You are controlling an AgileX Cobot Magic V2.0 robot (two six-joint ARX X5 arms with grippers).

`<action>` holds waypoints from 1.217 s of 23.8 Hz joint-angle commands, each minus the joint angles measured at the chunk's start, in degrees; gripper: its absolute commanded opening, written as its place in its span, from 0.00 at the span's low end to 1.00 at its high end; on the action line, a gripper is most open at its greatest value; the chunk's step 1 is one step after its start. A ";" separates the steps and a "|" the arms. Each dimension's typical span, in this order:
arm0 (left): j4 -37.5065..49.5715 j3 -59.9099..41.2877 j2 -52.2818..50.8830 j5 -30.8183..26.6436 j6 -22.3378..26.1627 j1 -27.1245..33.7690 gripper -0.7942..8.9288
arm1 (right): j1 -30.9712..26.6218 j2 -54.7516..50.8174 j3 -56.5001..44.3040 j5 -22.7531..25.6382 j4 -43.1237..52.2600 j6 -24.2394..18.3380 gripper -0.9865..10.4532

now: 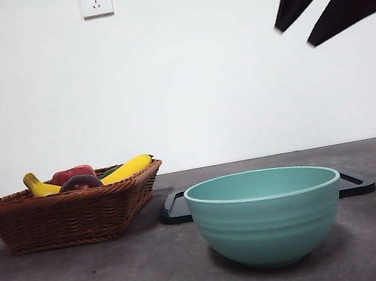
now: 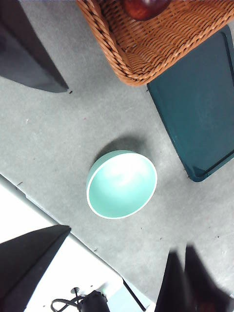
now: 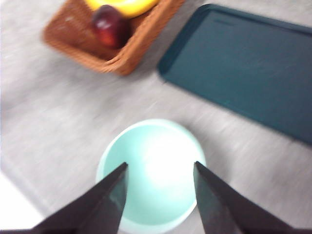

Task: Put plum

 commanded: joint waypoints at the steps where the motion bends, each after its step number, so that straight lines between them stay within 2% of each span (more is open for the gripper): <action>1: 0.57 1.01 0.31 0.20 0.70 -0.24 0.53 | 0.46 -2.34 0.94 -3.17 -3.82 0.55 0.27; 5: 0.55 1.01 0.31 0.20 0.66 -0.24 0.53 | 0.46 -5.84 0.94 -7.21 -10.86 0.50 0.27; 21: 0.59 1.01 0.31 0.20 0.68 -0.24 0.52 | 0.46 -6.40 0.94 -7.06 -11.13 0.24 0.27; 23: 0.57 1.01 0.31 0.20 0.68 -0.24 0.44 | 0.46 -6.40 0.94 -7.04 -11.08 0.11 0.27; 25: 0.59 1.01 0.31 0.22 0.70 -0.24 0.28 | 0.48 -6.40 0.94 -7.06 -11.13 0.09 0.24; 27: 0.59 1.01 0.31 0.20 0.68 -0.24 0.13 | 0.46 -6.40 0.94 -7.04 -11.13 0.02 0.12; 28: 0.59 1.01 0.31 0.20 0.68 -0.24 0.08 | 0.46 -6.40 0.94 -7.04 -11.13 -0.26 0.09; 29: 0.59 1.01 0.31 0.20 0.68 -0.24 0.09 | 0.48 -6.40 0.94 -7.04 -11.13 -0.76 0.09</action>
